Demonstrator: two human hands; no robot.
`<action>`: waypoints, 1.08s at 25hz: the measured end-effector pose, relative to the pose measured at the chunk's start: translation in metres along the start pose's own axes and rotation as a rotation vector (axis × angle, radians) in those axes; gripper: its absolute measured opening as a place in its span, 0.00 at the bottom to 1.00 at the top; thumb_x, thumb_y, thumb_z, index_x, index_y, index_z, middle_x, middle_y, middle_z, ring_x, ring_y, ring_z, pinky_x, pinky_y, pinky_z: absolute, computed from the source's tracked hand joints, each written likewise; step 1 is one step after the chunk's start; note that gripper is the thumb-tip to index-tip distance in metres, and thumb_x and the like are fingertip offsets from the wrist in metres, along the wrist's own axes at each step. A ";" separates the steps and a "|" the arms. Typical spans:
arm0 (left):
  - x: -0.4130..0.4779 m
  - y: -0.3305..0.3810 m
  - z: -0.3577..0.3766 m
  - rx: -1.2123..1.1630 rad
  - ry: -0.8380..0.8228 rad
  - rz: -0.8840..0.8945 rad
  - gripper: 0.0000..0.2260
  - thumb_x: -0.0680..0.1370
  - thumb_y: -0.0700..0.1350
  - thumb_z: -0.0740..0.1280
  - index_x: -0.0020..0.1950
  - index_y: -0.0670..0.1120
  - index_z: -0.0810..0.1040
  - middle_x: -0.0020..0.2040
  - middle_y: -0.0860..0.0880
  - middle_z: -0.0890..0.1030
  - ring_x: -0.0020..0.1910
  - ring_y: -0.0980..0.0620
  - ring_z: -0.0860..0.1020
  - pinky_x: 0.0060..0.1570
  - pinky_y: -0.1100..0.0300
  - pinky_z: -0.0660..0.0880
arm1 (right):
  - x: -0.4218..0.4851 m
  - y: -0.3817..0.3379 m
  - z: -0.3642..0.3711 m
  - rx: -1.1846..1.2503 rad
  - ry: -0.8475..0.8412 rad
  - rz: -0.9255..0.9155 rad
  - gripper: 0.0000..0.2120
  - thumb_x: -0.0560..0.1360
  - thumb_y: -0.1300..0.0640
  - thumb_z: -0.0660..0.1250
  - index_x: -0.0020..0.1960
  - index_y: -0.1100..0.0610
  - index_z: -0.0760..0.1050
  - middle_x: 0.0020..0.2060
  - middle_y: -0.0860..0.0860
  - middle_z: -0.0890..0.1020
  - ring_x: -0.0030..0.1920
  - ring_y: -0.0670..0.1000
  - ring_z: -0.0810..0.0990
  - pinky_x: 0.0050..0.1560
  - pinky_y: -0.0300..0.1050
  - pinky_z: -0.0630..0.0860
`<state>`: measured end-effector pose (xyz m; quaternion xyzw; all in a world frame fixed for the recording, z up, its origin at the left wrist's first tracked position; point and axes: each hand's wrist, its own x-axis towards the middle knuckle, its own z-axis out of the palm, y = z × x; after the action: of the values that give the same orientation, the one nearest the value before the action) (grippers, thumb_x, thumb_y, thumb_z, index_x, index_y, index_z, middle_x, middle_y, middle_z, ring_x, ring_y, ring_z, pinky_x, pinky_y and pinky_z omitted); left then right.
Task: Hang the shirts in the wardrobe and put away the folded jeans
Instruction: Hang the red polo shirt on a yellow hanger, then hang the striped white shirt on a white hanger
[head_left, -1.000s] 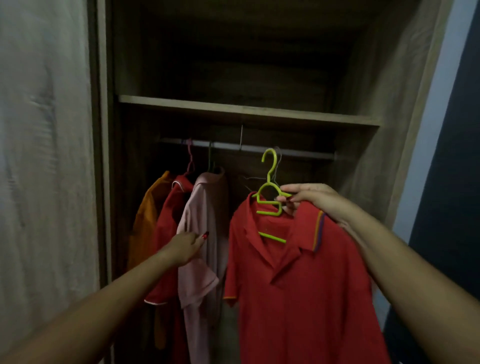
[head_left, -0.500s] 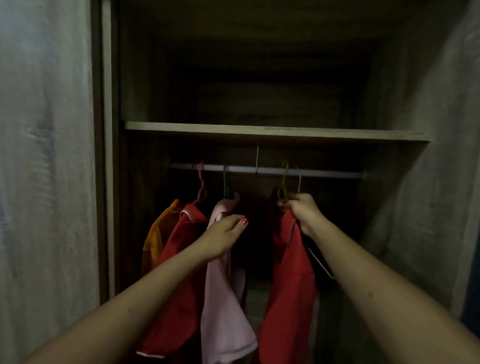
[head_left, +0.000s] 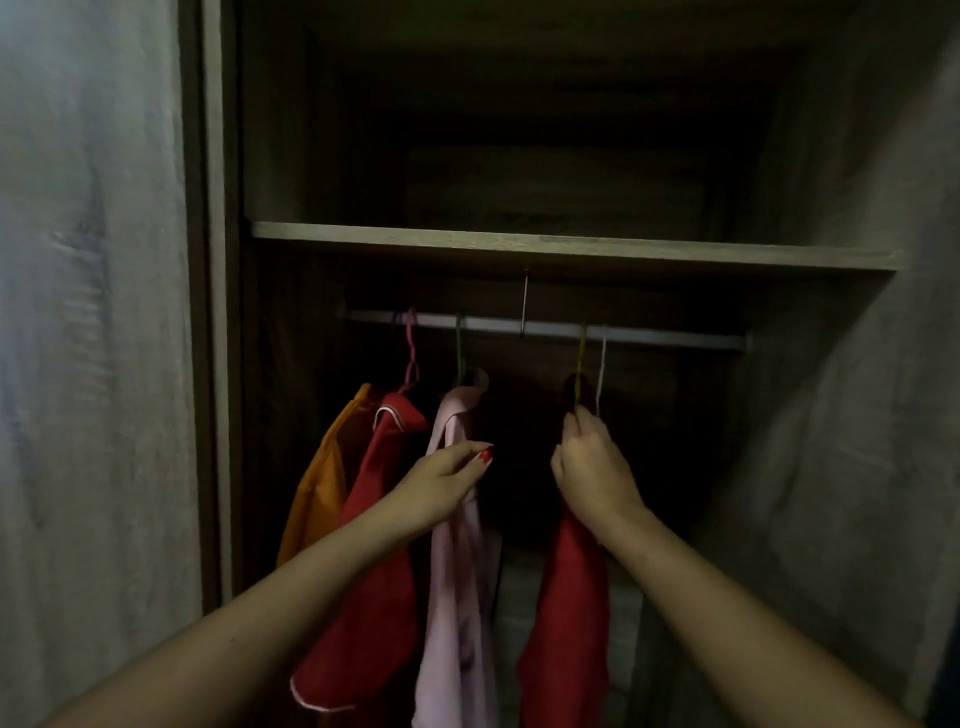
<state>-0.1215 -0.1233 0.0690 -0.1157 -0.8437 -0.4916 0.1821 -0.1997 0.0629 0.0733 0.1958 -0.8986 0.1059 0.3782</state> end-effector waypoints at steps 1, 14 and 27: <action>-0.009 -0.002 0.000 -0.005 0.005 -0.013 0.13 0.80 0.50 0.60 0.63 0.52 0.76 0.54 0.47 0.81 0.52 0.57 0.78 0.56 0.54 0.78 | -0.011 -0.006 -0.001 -0.013 0.053 -0.073 0.21 0.72 0.63 0.64 0.64 0.67 0.72 0.61 0.62 0.76 0.62 0.58 0.75 0.65 0.49 0.73; -0.321 -0.057 -0.195 0.045 0.566 -0.560 0.14 0.82 0.40 0.57 0.66 0.42 0.71 0.57 0.47 0.77 0.48 0.56 0.76 0.38 0.66 0.74 | -0.129 -0.303 -0.014 0.622 -0.045 -0.802 0.19 0.73 0.57 0.56 0.60 0.59 0.75 0.53 0.55 0.81 0.53 0.55 0.80 0.56 0.48 0.77; -0.669 -0.181 -0.472 0.613 1.026 -1.142 0.13 0.79 0.45 0.64 0.59 0.42 0.79 0.60 0.43 0.80 0.59 0.45 0.77 0.56 0.58 0.70 | -0.236 -0.711 0.043 1.034 -0.705 -0.873 0.15 0.77 0.57 0.59 0.62 0.55 0.74 0.57 0.51 0.79 0.53 0.46 0.77 0.54 0.43 0.76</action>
<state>0.5084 -0.6344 -0.1426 0.6245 -0.6813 -0.2480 0.2904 0.2307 -0.5284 -0.0963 0.7077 -0.6432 0.2853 -0.0634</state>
